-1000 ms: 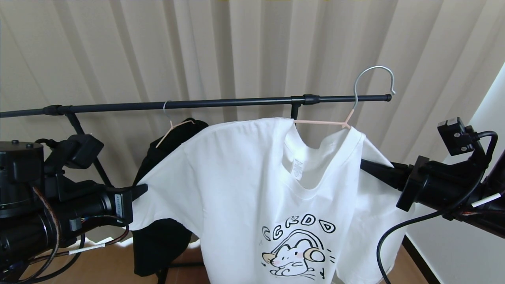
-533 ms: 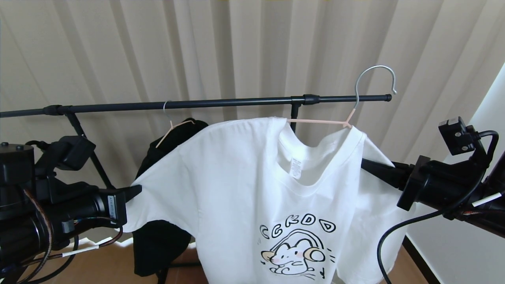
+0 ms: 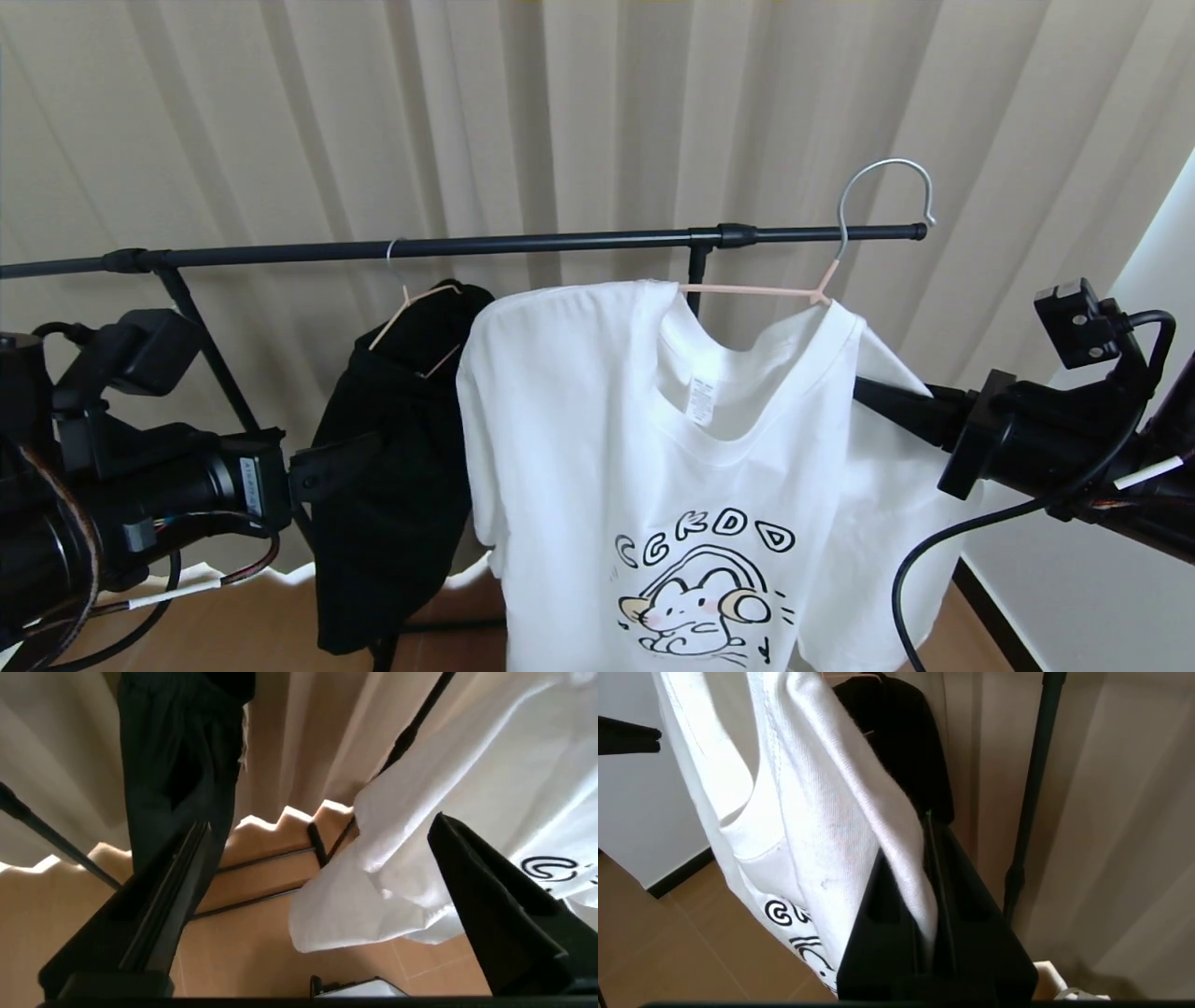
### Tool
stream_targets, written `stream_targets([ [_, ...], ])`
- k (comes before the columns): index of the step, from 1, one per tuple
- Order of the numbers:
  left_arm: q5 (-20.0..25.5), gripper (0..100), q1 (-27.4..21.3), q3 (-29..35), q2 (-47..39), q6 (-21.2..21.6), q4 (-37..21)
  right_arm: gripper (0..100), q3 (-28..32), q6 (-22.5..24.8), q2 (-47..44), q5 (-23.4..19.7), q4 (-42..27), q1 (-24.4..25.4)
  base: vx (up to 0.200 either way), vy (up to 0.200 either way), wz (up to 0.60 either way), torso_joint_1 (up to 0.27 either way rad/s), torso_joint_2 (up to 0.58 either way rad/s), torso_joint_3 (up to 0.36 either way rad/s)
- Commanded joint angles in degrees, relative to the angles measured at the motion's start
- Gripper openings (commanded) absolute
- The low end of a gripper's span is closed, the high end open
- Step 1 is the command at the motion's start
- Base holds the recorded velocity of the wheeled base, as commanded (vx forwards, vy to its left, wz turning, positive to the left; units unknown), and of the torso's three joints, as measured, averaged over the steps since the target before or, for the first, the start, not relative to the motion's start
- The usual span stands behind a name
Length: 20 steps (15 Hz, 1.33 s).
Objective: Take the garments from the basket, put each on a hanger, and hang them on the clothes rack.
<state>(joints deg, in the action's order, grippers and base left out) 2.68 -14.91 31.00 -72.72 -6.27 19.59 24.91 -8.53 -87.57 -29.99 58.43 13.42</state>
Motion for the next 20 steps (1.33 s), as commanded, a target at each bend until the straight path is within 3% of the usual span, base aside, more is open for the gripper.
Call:
stream_targets([
  [1,1.5,100,0.0,2.0,2.9,0.8,-0.7,0,-0.1,0.1,-0.9,-0.4,0.0,0.0,0.0,0.0,0.0,0.0,0.0,0.0],
  [3,1.6,100,-1.0,6.8,3.3,1.9,-4.3,0,-0.2,0.1,-1.0,-0.5,0.0,0.0,0.0,0.0,0.0,0.0,0.0,0.0],
  [5,1.6,100,-3.5,15.2,4.0,1.9,-16.4,0,-0.5,0.1,-1.0,-0.8,0.0,0.0,0.0,0.0,0.0,0.0,0.0,0.0],
  [6,1.6,100,-5.2,22.0,3.7,1.9,-25.6,0,-0.6,0.1,-0.9,-2.0,0.0,0.0,0.0,0.0,0.0,0.0,0.0,0.0],
  [7,1.8,100,-7.1,25.6,3.4,1.9,-29.6,0,-0.9,0.1,-1.0,-2.9,0.0,0.0,0.0,0.0,0.0,0.0,0.0,0.0],
  [10,1.8,100,-12.5,27.6,1.3,2.6,-30.7,0,-1.6,0.3,-1.6,-3.5,0.0,0.2,0.0,0.0,0.0,0.0,0.0,0.0],
  [13,2.6,100,-17.9,31.3,-1.5,6.0,-32.2,0,-2.1,0.3,-1.6,-4.4,0.0,0.6,0.0,0.0,0.0,0.0,0.0,0.0],
  [17,6.7,100,-21.8,44.6,-8.3,6.9,-44.6,0,-3.5,0.4,-1.3,-6.3,0.0,1.6,0.0,0.0,0.0,0.0,0.0,0.0],
  [20,11.6,100,-22.0,47.4,-11.8,14.2,-46.6,0,-3.9,0.8,-1.5,-6.3,0.0,2.7,0.0,0.0,0.0,0.0,0.0,0.0],
])
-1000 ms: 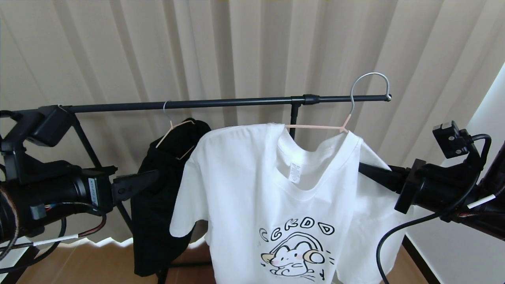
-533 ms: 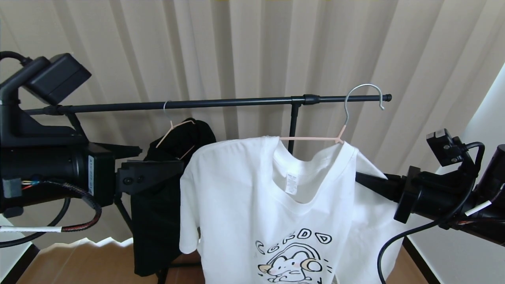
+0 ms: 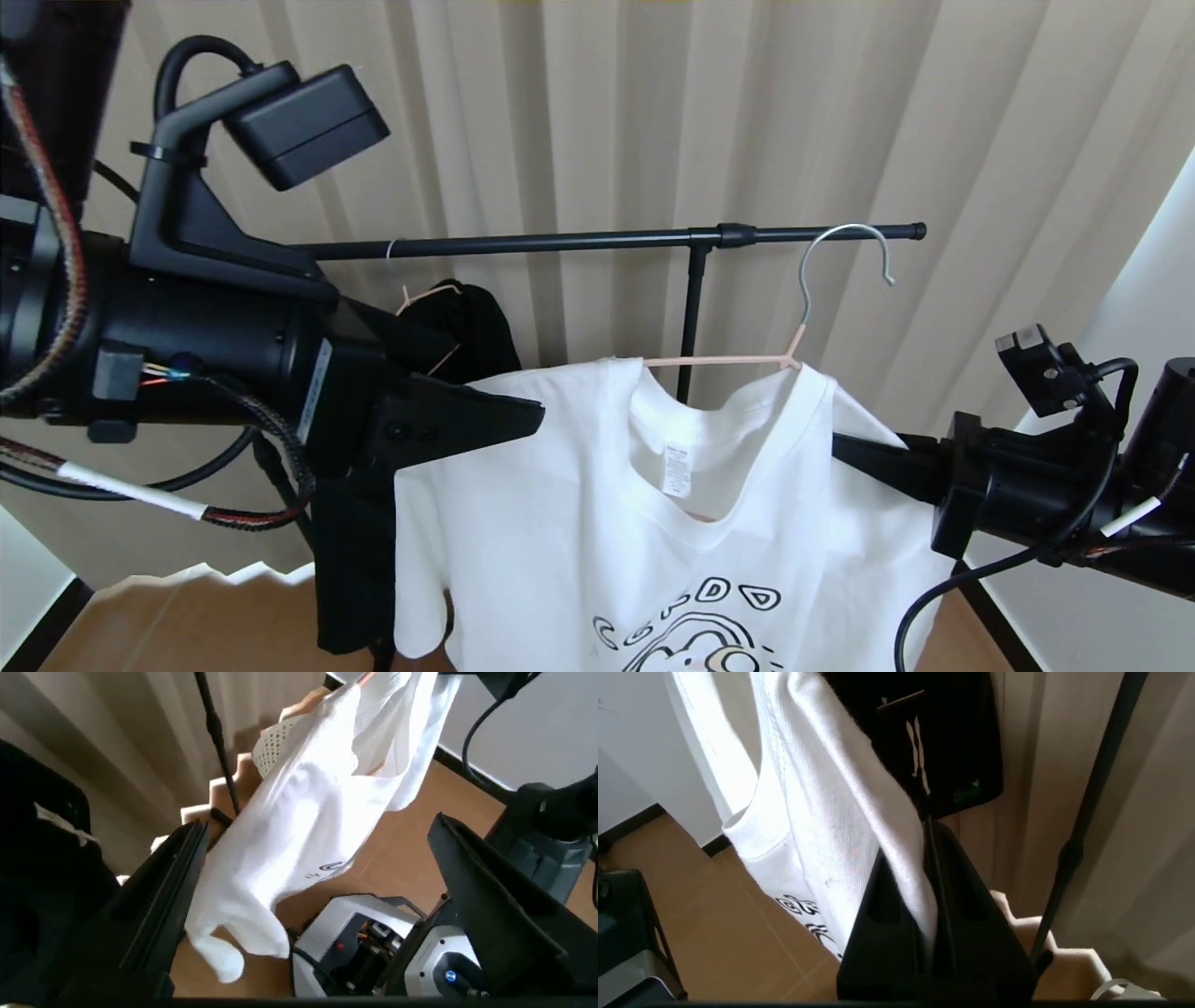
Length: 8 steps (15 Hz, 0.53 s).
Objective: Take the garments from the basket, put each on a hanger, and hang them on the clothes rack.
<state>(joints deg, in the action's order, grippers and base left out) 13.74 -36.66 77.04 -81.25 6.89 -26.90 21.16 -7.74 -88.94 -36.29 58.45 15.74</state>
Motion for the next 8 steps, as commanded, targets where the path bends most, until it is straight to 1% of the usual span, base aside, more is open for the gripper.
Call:
stream_targets([
  [1,1.3,100,-0.1,2.1,-5.0,3.2,-0.2,0,-0.4,0.4,-0.3,0.0,0.0,0.5,0.0,0.0,0.0,0.0,0.0,0.0],
  [3,1.5,100,-0.3,3.7,-7.1,4.5,-0.3,0,-0.9,1.2,-0.4,0.0,0.0,1.8,0.0,0.0,0.0,0.0,0.0,0.0],
  [6,2.6,100,-0.4,3.7,-8.0,7.2,-0.8,0,-1.7,2.8,-0.3,-0.1,0.0,2.8,0.0,0.0,0.0,0.0,0.0,0.0],
  [7,5.9,100,-0.5,3.9,-7.8,8.7,-3.2,0,-2.4,3.6,0.0,-0.4,0.0,3.2,0.0,0.0,0.0,0.0,0.0,0.0],
  [8,6.9,100,-0.5,4.2,-7.6,9.9,-4.9,0,-2.4,4.0,0.3,-0.7,0.0,3.5,0.0,0.0,0.0,0.0,0.0,0.0],
])
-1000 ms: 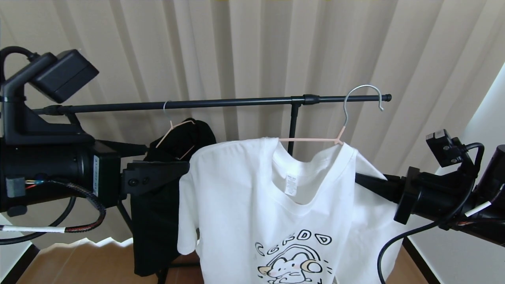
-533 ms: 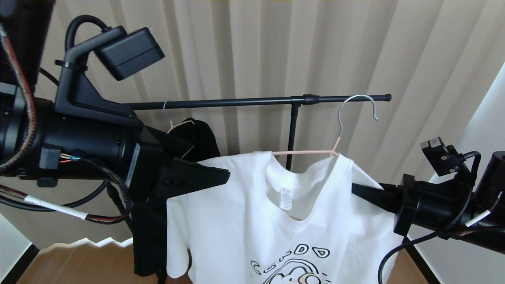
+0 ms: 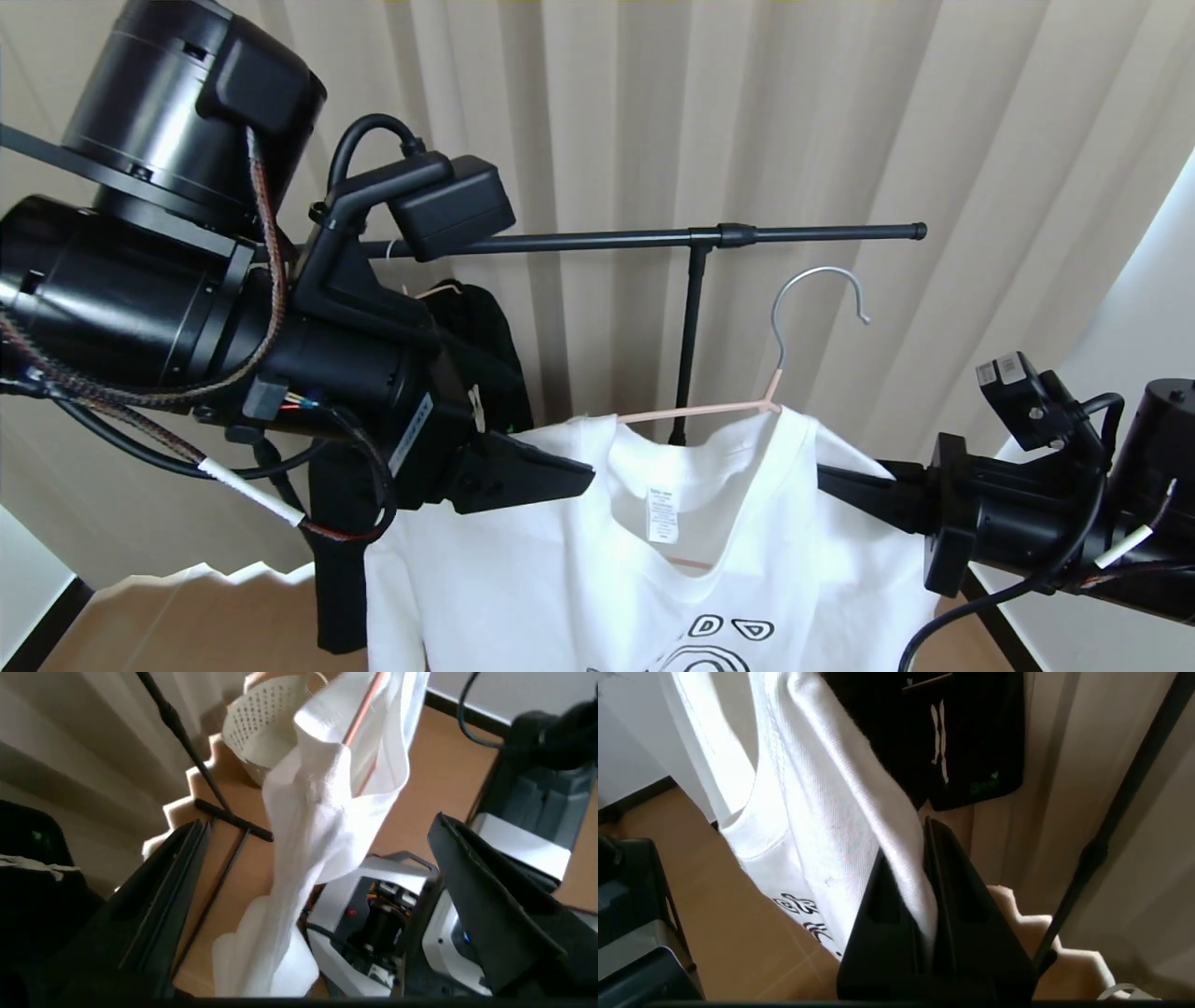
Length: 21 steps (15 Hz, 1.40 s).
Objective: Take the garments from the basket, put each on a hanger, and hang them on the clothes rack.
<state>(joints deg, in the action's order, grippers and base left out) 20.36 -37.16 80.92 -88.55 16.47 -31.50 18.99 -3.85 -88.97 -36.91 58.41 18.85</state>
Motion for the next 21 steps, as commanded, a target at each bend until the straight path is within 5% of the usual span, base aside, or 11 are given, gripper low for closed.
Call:
stream_targets([
  [1,0.4,100,0.0,0.3,-0.4,1.1,-0.9,0,-0.4,0.2,0.3,-0.1,0.0,0.6,0.0,0.0,0.0,0.0,0.0,0.0],
  [21,0.0,100,-8.4,-1.1,-4.4,1.7,-1.2,0,-0.5,1.2,1.6,0.1,0.1,2.2,0.0,0.0,0.0,0.0,0.0,0.0],
])
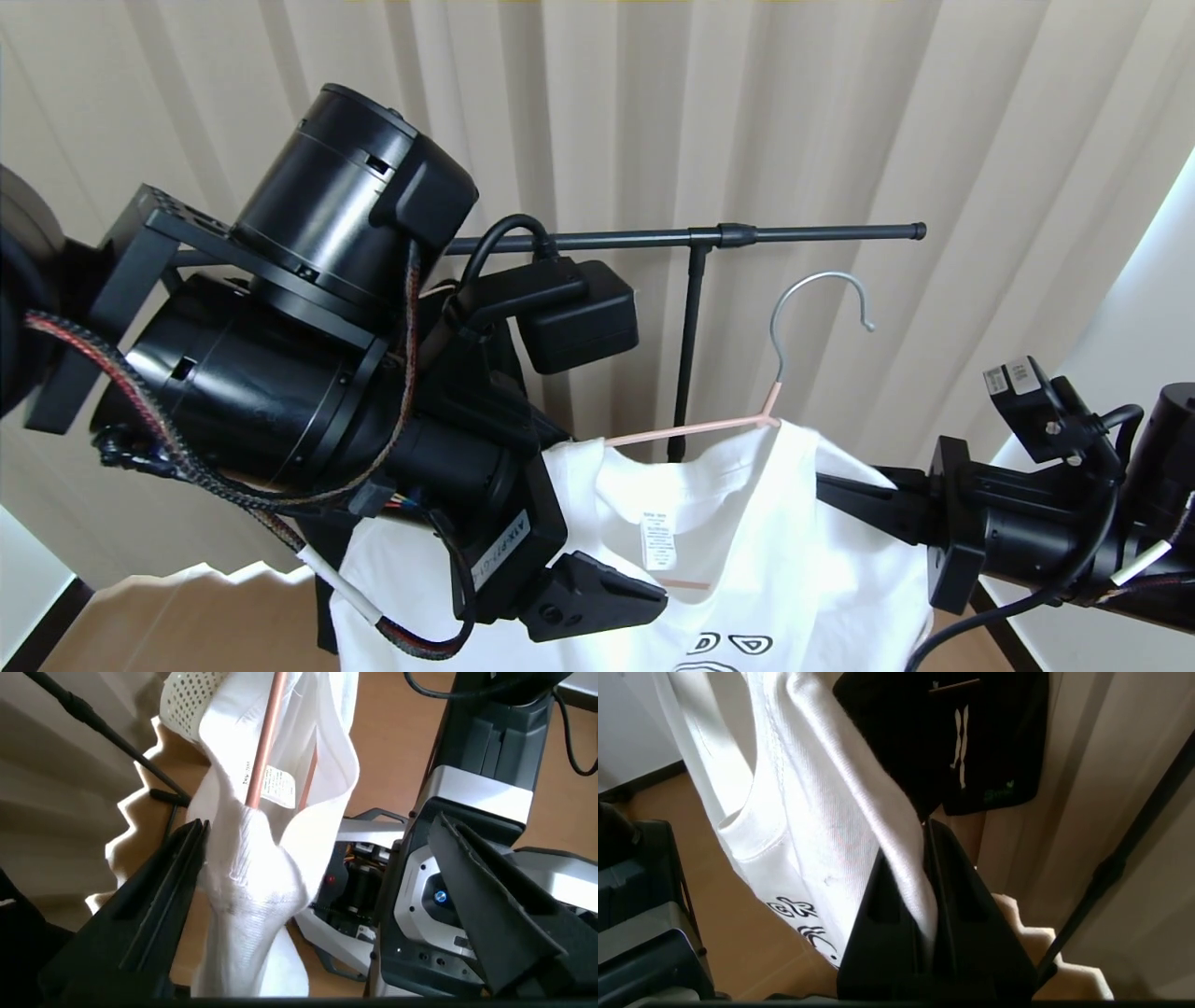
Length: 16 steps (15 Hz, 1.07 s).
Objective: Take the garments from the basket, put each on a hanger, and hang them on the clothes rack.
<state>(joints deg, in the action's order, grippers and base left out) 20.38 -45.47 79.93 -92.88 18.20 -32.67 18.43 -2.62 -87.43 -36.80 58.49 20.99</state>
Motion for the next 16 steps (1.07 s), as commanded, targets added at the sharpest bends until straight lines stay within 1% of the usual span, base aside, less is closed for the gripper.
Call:
stream_targets([
  [1,0.0,100,-0.1,-0.3,-0.1,0.0,0.0,0,0.0,0.0,0.1,0.0,0.0,0.0,0.0,0.0,0.0,0.0,0.0,0.0],
  [5,-0.3,100,-0.1,-1.0,-0.1,0.1,0.1,0,-0.1,0.0,0.8,0.0,0.0,0.0,0.0,0.0,0.0,0.0,0.0,0.0],
  [7,-1.9,100,-0.1,-1.0,-0.1,0.4,0.1,0,-0.1,-0.1,0.9,0.0,0.0,0.0,0.0,0.0,0.0,0.0,0.0,0.0],
  [8,-2.0,0,-0.1,-1.0,-0.1,0.4,0.1,0,-0.1,0.0,1.0,0.0,0.0,0.0,0.0,0.0,0.0,0.0,0.0,0.0],
  [11,-3.4,0,-0.7,-1.1,-0.1,0.5,0.2,0,-0.2,-0.1,1.4,0.0,0.0,0.0,0.0,0.0,0.0,0.0,0.0,0.0],
  [14,-5.8,0,-0.8,-1.1,0.0,0.5,0.2,0,-0.2,-0.1,1.5,0.0,0.0,0.0,0.0,0.0,0.0,0.0,0.0,0.0],
  [16,-6.3,0,-0.8,-1.6,0.1,0.3,1.3,0,-0.1,-0.1,1.5,0.0,0.0,0.0,0.0,0.0,0.0,0.0,0.0,0.0],
])
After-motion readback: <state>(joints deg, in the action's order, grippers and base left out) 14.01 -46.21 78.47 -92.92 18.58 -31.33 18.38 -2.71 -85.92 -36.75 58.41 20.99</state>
